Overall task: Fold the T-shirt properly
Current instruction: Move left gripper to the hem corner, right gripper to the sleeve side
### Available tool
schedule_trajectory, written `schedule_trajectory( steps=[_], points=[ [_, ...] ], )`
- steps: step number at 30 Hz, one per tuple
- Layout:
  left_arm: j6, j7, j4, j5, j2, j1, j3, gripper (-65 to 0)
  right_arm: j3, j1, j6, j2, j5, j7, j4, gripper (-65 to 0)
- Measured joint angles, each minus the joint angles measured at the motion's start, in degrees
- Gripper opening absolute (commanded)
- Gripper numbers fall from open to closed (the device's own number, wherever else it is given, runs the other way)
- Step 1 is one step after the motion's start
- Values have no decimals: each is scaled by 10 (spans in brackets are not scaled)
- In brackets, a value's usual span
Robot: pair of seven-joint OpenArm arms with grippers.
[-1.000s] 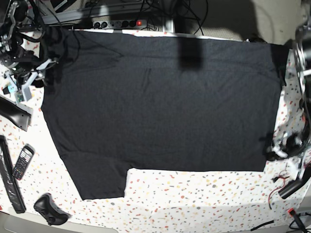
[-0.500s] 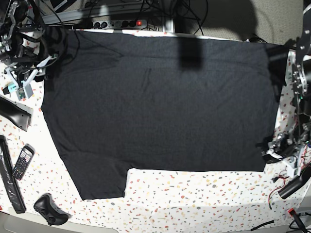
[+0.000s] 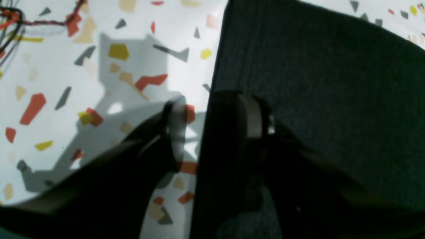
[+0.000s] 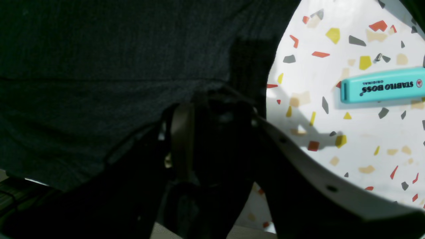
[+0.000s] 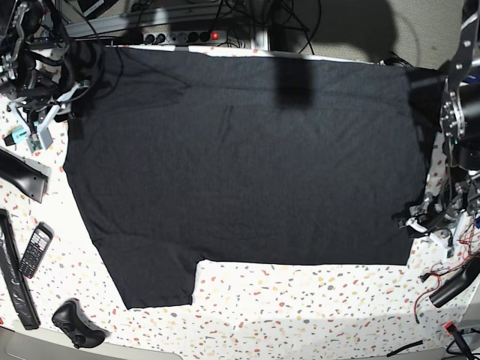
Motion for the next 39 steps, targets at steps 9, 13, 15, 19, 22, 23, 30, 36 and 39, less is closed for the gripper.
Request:
schedule_trajectory(
  steps=[9,13,15,19,22,23,30,36,39],
  points=[
    [-99,8,0,-18,-1,10,0,-443,0,0,0,0,37,0,0,-442],
    [-127,18,0,-20,3,9,0,-451,0,0,0,0,37,1,0,-442],
    [-127,18,0,-20,7,8,0,-451,0,0,0,0,37,0,0,-442],
    [-127,18,0,-19,15,8,0,-512,0,0,0,0,37,0,0,-442],
    [-128,19,0,-15,15,8,-1,-650,0,0,0,0,37,0,0,-442],
    [-128,20,0,-13,14,8,-1,-650,0,0,0,0,37,1,0,-442],
    [-107,12,0,-11,14,8,-1,-650,0,0,0,0,35,192,0,-439],
    [-103,12,1,-11,15,7,-1,-650,-41,108,-36,7,5,194,-88,-435],
    [-103,18,1,-12,14,7,-1,-650,-96,181,-52,25,20,179,-159,-433]
  ],
)
